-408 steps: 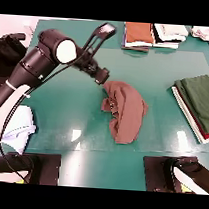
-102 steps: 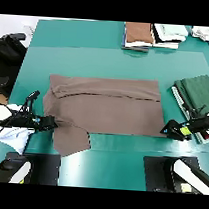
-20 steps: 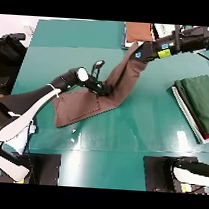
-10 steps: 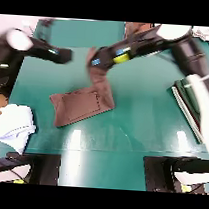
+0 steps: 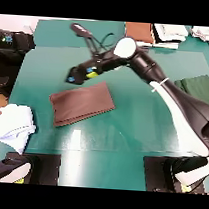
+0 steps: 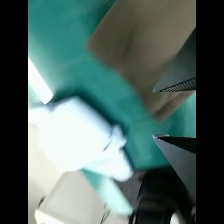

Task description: Fold the shirts.

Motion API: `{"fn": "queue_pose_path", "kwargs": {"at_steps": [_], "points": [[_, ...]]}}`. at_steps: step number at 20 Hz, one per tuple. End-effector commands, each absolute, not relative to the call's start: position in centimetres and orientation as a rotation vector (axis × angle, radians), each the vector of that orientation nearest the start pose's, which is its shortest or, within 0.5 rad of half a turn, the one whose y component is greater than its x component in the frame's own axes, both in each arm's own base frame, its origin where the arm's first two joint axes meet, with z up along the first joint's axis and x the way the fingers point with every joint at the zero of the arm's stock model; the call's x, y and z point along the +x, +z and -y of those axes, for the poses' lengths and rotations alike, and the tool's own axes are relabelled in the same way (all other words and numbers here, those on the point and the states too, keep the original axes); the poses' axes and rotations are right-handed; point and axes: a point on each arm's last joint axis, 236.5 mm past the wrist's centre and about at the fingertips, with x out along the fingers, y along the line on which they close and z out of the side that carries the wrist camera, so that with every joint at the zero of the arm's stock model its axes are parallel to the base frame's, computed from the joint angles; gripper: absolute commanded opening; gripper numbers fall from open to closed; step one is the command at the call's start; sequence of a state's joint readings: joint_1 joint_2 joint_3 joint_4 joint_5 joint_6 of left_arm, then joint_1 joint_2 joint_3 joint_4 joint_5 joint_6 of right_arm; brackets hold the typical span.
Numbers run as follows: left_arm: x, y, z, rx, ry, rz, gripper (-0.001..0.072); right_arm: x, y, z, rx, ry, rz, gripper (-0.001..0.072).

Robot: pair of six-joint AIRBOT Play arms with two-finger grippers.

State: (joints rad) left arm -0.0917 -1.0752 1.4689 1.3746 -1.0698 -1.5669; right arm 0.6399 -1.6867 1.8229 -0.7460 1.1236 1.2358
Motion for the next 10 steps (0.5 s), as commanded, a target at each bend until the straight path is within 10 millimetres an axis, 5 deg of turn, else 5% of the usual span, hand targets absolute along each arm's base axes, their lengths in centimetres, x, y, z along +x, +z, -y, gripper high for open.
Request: {"fn": "queue_pose_path", "kwargs": {"at_steps": [1,2,4,5,7,10], "points": [[41.2,24.1,9.7,-0.083,-0.268,-0.661,0.0023,38.3,8.1,-34.1,0.056,0.932,-1.107,0.0317],[41.2,24.2,10.3,-0.078,-0.283,-0.655,0.0023,39.2,5.9,-30.9,0.076,0.845,-1.157,0.0374],[41.1,24.5,11.5,-0.069,-0.310,-0.643,0.0023,40.1,1.7,-25.9,0.162,0.716,-1.260,0.0670],[41.0,24.6,12.0,-0.066,-0.321,-0.637,0.0023,40.3,-0.4,-24.3,0.208,0.667,-1.316,0.0671],[41.0,24.8,12.7,-0.059,-0.338,-0.626,0.0023,39.7,-3.4,-24.1,0.338,0.654,-1.404,0.0669],[41.1,24.9,12.7,-0.056,-0.339,-0.618,0.0023,38.8,-6.3,-27.0,0.451,0.697,-1.478,0.0654]]}}
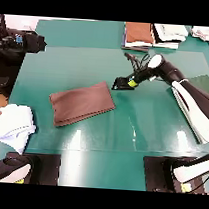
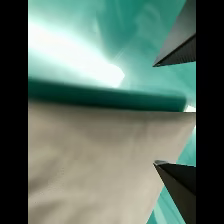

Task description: Fold the shirts.

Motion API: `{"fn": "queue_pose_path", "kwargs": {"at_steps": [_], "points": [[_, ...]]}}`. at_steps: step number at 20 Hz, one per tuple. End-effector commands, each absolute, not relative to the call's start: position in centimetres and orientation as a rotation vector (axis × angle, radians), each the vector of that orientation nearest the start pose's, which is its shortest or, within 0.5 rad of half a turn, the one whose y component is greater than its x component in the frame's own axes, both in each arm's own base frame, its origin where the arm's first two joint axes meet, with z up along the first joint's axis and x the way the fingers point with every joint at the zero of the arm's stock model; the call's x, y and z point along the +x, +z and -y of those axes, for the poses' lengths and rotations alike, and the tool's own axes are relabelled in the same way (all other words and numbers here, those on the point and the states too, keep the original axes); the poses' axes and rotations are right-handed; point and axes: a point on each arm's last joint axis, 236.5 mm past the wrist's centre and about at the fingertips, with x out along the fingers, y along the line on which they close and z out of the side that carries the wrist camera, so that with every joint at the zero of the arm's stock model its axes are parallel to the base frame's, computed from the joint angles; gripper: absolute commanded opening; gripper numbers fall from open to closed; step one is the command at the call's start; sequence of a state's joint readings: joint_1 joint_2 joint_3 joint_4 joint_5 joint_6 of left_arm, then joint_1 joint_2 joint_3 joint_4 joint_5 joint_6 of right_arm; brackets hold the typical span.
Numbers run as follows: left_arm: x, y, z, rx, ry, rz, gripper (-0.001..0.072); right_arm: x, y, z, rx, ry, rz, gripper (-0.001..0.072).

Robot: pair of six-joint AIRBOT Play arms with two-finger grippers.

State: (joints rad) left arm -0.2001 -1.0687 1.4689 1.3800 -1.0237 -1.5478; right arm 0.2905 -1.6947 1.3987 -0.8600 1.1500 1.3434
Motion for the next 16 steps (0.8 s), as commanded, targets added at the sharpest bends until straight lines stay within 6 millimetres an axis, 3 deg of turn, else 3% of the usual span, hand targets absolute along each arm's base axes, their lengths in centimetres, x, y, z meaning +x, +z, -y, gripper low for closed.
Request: {"fn": "queue_pose_path", "kwargs": {"at_steps": [1,4,6,9,10,12,13,14,16], "points": [[41.1,24.9,12.7,-0.056,-0.339,-0.619,0.0023,38.5,-6.9,-28.7,0.479,0.721,-1.485,0.0654],[41.1,24.9,12.7,-0.057,-0.339,-0.619,0.0023,37.3,-8.3,-33.4,0.557,0.784,-1.495,0.0648],[41.0,24.9,12.8,-0.060,-0.342,-0.619,0.0023,36.9,-8.5,-35.9,0.526,0.831,-1.478,0.0497],[40.9,25.0,13.2,-0.076,-0.355,-0.620,0.0023,37.6,-6.3,-38.9,0.421,0.951,-1.380,0.0079],[40.9,25.1,13.4,-0.085,-0.363,-0.621,0.0022,38.3,-5.3,-39.5,0.396,0.964,-1.337,0.0021],[40.7,25.2,13.9,-0.100,-0.379,-0.622,0.0022,40.5,-3.0,-38.9,0.314,0.956,-1.251,0.0020],[40.5,25.1,14.4,-0.091,-0.389,-0.623,0.0022,42.3,-1.5,-37.5,0.266,0.916,-1.202,0.0020],[40.2,25.1,15.3,-0.084,-0.411,-0.624,0.0022,44.0,0.0,-35.6,0.232,0.861,-1.161,0.0020],[39.2,25.2,17.9,-0.064,-0.473,-0.626,0.0022,47.5,3.8,-29.4,0.183,0.725,-1.071,0.0020]]}}
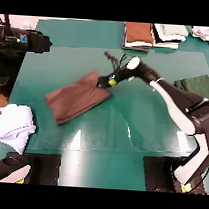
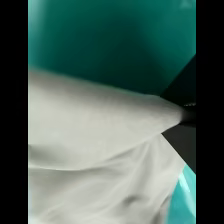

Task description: Fold the shirts.

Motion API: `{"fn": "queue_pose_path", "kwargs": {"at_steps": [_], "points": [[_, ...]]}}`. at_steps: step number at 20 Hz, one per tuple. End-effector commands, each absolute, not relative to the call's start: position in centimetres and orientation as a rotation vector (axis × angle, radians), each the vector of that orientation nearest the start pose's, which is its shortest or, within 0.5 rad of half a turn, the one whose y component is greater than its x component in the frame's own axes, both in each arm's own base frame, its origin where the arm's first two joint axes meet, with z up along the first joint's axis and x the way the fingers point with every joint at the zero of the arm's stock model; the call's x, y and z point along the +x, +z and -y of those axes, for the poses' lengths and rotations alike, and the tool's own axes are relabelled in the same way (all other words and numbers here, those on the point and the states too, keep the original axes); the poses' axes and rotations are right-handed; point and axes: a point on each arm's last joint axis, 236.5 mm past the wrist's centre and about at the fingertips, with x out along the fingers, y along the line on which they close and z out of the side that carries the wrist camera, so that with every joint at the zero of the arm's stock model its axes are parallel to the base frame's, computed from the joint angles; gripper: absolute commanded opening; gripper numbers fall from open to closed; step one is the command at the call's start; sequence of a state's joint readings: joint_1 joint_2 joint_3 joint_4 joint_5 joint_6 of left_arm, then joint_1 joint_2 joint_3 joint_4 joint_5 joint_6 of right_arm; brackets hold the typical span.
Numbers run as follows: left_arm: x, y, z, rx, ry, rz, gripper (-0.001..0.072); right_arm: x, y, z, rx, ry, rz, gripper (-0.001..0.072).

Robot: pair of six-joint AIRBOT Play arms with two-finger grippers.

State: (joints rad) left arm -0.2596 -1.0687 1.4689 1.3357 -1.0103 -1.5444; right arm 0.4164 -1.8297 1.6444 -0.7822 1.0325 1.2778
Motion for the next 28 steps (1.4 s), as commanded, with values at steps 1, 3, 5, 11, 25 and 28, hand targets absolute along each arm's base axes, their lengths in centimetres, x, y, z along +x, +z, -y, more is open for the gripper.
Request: {"fn": "queue_pose_path", "kwargs": {"at_steps": [1,3,5,11,25,28], "points": [[38.6,25.2,19.1,-0.055,-0.503,-0.624,0.0022,48.8,5.5,-25.9,0.173,0.659,-1.038,0.0019],[37.6,25.3,21.1,-0.039,-0.554,-0.624,0.0023,50.2,8.5,-17.6,0.150,0.510,-1.000,0.0019],[36.9,25.3,22.4,-0.029,-0.587,-0.625,0.0023,50.2,10.7,-8.4,0.155,0.326,-0.994,0.0020],[36.9,26.2,23.4,-0.059,-0.607,-0.593,0.0023,46.0,15.3,13.5,0.307,-0.096,-0.904,0.0020],[37.1,26.8,23.7,-0.113,-0.603,-0.577,0.0023,45.3,26.6,19.0,0.258,-0.194,-0.650,0.0019],[37.0,26.7,23.7,-0.111,-0.604,-0.582,0.0023,43.7,28.1,18.9,0.248,-0.201,-0.653,0.0020]]}}
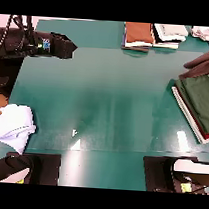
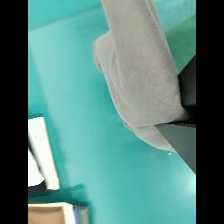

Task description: Fold the shirts.

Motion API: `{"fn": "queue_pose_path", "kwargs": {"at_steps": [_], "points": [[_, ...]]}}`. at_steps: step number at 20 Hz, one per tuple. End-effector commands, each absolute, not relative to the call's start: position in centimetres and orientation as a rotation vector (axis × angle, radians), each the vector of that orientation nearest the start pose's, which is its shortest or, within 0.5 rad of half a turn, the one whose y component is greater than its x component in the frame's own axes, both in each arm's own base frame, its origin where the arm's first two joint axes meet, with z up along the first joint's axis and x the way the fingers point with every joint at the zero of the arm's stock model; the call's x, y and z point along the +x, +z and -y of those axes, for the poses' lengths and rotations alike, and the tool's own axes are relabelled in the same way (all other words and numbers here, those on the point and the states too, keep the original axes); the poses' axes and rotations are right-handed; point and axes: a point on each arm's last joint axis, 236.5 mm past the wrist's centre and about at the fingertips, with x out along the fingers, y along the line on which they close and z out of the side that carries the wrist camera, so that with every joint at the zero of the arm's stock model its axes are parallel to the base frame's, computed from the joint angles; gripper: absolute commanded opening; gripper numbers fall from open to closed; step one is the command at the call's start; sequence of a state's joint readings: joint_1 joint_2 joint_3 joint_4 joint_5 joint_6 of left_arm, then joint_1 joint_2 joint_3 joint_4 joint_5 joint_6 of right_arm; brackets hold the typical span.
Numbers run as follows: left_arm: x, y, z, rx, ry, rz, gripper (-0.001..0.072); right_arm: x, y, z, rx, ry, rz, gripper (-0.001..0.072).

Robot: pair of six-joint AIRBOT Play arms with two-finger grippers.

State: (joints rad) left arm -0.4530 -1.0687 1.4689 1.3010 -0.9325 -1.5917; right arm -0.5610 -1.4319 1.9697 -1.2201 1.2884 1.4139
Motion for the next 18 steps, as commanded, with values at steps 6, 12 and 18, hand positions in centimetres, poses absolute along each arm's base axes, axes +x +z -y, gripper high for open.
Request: {"fn": "queue_pose_path", "kwargs": {"at_steps": [6,12,18], "points": [[37.0,26.7,23.7,-0.108,-0.604,-0.581,0.0023,37.4,23.0,20.7,0.307,-0.283,-0.770,0.0020],[36.9,26.6,23.7,-0.105,-0.605,-0.587,0.0023,27.1,14.3,24.3,0.322,-0.476,-0.975,0.0022],[36.7,26.2,23.6,-0.090,-0.609,-0.603,0.0024,19.7,9.3,27.4,0.354,-0.677,-1.078,0.0627]]}}
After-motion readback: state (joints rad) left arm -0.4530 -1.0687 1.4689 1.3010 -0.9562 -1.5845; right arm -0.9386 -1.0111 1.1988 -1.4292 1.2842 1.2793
